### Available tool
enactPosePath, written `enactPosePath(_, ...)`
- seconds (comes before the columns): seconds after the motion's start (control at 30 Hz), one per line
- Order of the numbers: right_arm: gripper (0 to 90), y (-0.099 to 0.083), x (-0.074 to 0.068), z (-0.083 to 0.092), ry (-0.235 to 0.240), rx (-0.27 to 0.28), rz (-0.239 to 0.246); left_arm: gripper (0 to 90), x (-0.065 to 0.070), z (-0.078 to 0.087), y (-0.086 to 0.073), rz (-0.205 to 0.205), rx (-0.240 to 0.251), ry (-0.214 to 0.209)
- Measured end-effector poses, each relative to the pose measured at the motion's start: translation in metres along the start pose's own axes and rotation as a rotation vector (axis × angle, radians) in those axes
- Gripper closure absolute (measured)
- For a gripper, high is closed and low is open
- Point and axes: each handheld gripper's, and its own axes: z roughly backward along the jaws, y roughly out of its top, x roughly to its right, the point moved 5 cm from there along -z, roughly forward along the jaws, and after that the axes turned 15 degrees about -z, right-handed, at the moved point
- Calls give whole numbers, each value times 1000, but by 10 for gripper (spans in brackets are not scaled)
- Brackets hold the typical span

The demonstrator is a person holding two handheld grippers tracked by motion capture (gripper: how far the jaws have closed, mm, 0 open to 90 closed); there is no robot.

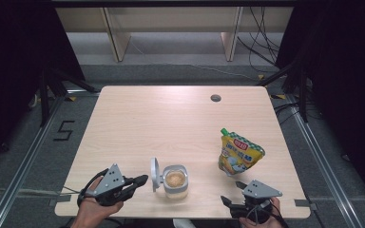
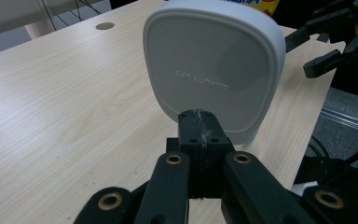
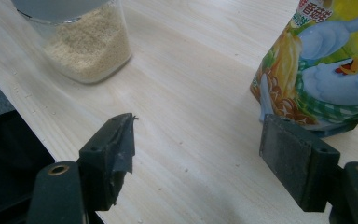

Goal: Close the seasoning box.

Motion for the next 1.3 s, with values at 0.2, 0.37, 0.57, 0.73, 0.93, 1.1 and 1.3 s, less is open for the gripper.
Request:
enactPosePath(0.2,277,0,0,0,1,0,-1,889,3,-3,6,11,18,-12)
enactPosePath(0.37,277,0,0,0,-2,4,6,889,4,-5,13,-24,22,-19)
enactPosePath(0.57,277,0,0,0,0,4,2,889,5,-12,19,-41,24,-30)
enactPosePath(0.73,277,0,0,0,0,2,1,889,9,-18,23,-30,25,-41)
enactPosePath(0.93,277,-1,-2,-1,11,-14,-3,887,9,-31,24,-47,0,-53)
enactPosePath(1.1,277,-1,-1,-1,10,-12,1,885,8,-34,25,-44,4,-54)
enactPosePath(1.3,277,-1,-2,0,10,-13,-7,875,11,-31,25,-20,15,-64)
